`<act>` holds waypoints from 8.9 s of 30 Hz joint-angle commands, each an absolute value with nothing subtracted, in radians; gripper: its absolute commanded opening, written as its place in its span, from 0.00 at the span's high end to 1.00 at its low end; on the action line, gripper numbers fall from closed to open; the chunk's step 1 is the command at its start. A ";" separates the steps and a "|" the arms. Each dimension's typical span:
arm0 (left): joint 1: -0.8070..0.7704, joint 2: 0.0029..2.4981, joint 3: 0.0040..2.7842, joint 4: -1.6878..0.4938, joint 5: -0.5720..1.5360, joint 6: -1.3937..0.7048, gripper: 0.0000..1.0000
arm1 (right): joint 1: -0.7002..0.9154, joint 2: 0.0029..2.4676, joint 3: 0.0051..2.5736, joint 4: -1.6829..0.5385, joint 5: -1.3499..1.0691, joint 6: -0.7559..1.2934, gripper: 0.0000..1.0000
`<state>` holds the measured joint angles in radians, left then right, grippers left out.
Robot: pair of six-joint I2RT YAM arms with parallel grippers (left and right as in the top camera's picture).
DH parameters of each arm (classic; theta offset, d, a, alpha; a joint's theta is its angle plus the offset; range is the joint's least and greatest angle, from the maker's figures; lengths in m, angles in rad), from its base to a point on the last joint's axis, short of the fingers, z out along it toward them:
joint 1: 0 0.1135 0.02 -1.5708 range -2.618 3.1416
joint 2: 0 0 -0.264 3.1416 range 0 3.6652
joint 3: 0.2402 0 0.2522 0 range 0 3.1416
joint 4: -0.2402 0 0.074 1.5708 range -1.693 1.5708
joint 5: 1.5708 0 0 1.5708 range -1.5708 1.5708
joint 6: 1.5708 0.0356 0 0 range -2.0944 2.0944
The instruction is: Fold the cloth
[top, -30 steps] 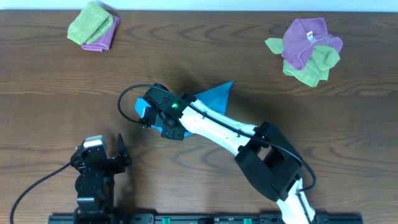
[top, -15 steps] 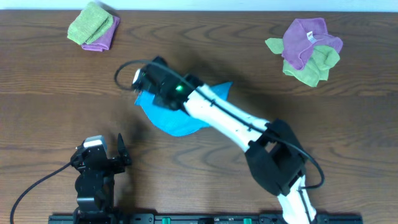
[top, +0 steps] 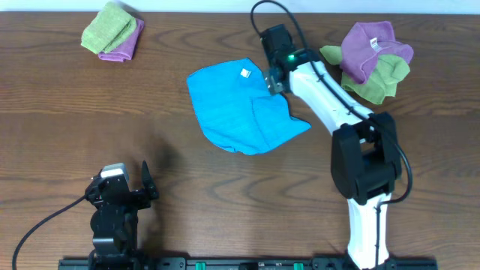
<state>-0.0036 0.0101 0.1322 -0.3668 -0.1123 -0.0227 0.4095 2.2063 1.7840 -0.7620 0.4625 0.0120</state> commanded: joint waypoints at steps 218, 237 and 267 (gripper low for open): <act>-0.229 1.006 0.999 -0.828 -0.131 -0.472 0.94 | 0.208 1.391 1.112 -0.850 -0.385 -0.155 0.98; -0.228 0.950 0.999 -0.841 -0.102 -0.468 0.94 | 0.424 1.823 1.112 -0.621 -0.164 -0.116 0.99; -0.228 0.950 0.998 -0.842 -0.116 -0.405 0.94 | 0.612 1.866 0.975 -0.776 -0.202 0.104 0.99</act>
<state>-0.2352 0.9562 0.9802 -0.8387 -0.1078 -0.4419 0.5892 1.8294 1.0370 -0.7464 -0.1864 0.0696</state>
